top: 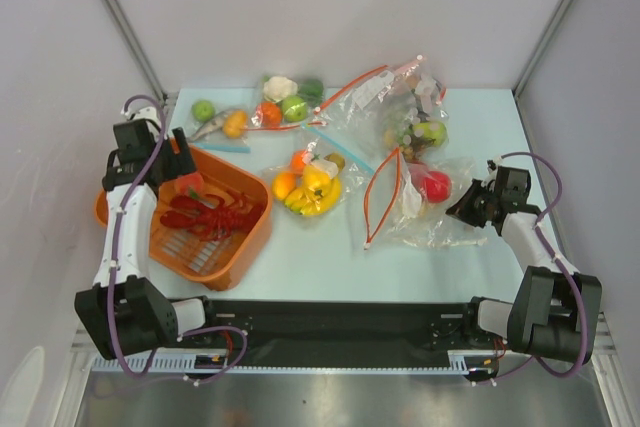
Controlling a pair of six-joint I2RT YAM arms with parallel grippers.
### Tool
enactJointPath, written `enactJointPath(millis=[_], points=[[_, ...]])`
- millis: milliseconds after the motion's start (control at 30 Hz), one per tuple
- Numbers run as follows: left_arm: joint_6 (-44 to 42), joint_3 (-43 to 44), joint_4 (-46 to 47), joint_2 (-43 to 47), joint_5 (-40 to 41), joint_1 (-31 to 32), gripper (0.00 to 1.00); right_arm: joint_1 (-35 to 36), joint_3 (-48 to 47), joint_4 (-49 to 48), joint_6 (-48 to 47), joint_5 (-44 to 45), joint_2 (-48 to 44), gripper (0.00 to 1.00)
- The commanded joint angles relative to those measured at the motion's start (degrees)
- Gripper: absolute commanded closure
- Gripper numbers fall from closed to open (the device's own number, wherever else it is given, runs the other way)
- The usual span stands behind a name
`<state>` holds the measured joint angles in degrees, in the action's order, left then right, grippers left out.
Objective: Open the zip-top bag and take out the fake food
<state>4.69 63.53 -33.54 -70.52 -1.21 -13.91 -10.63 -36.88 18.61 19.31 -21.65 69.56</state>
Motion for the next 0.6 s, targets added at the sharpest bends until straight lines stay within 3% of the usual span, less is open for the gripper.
enactJointPath(millis=[0, 133, 233, 433, 567], points=[[-1.1, 3.2, 1.6, 1.1, -0.4, 0.0, 0.13, -0.4, -2.0, -0.2, -0.7, 0.5, 0.1, 1.00], [-1.6, 6.6, 1.6, 2.0, 1.0, 5.6, 0.13, -0.4, -2.1, -0.3, -0.7, 0.4, 0.4, 1.00], [-0.9, 9.7, 2.2, 1.4, 3.9, 16.9, 0.14, -0.4, -2.1, -0.3, -0.6, 0.2, 0.4, 1.00], [1.6, 16.2, 6.8, -3.7, 2.4, 33.2, 0.16, -0.4, -2.3, 0.2, -0.8, 0.3, -0.2, 1.00], [2.9, 18.9, 11.5, -8.0, -3.6, 40.4, 0.29, -0.4, -2.3, 0.2, -0.9, 0.2, -0.4, 1.00]])
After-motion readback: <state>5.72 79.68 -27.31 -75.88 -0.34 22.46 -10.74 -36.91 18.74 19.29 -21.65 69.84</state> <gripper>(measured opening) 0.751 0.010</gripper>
